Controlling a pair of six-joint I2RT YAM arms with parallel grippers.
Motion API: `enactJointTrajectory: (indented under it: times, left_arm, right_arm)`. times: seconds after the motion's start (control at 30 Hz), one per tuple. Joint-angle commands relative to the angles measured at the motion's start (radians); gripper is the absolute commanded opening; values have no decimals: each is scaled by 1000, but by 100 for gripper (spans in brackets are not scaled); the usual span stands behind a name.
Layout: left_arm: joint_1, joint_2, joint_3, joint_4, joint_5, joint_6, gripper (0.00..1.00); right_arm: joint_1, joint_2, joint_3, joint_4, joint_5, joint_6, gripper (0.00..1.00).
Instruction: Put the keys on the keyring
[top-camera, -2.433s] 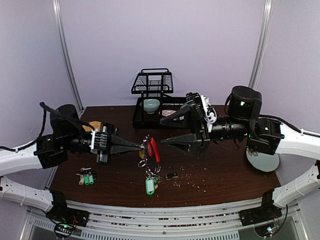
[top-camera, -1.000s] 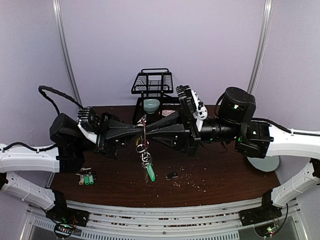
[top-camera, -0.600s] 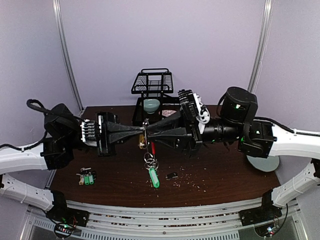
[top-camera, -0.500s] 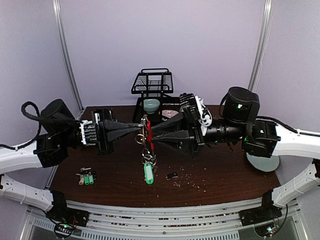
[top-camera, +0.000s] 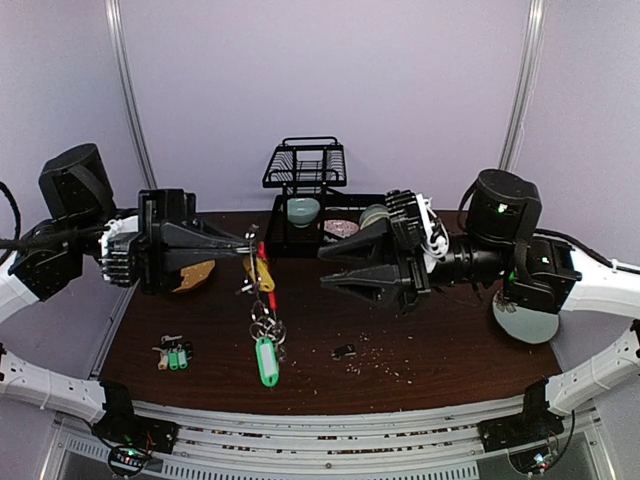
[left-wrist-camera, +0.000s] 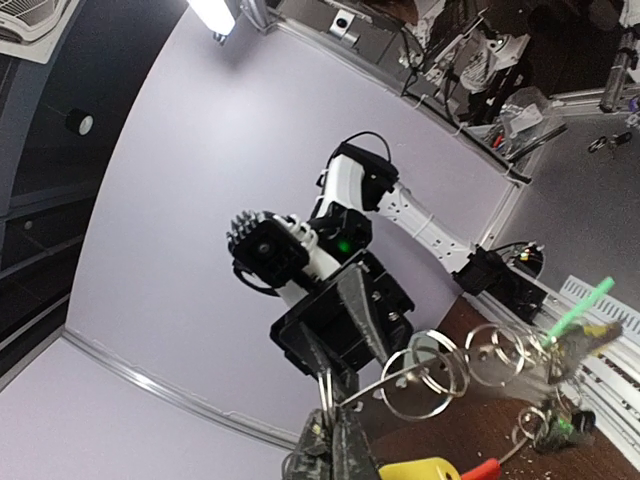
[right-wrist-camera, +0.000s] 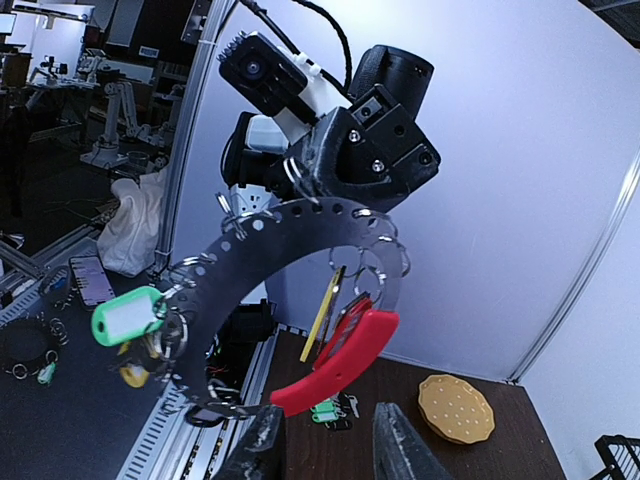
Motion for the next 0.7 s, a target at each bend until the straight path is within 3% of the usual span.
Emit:
enactJointTrajectory:
  times: [0.0, 0.27, 0.43, 0.67]
  left_arm:
    - [-4, -9, 39, -140, 120, 24, 0]
    - [-4, 0, 71, -200, 142, 29, 0]
    - [-4, 2, -13, -90, 3, 4, 0]
    - [-4, -16, -99, 80, -35, 5, 0]
  right_arm:
    - [2, 2, 8, 23, -39, -8, 32]
    - [3, -16, -21, 21, -35, -13, 33]
    - [7, 9, -17, 94, -59, 32, 30]
    - [57, 61, -8, 183, -73, 5, 27]
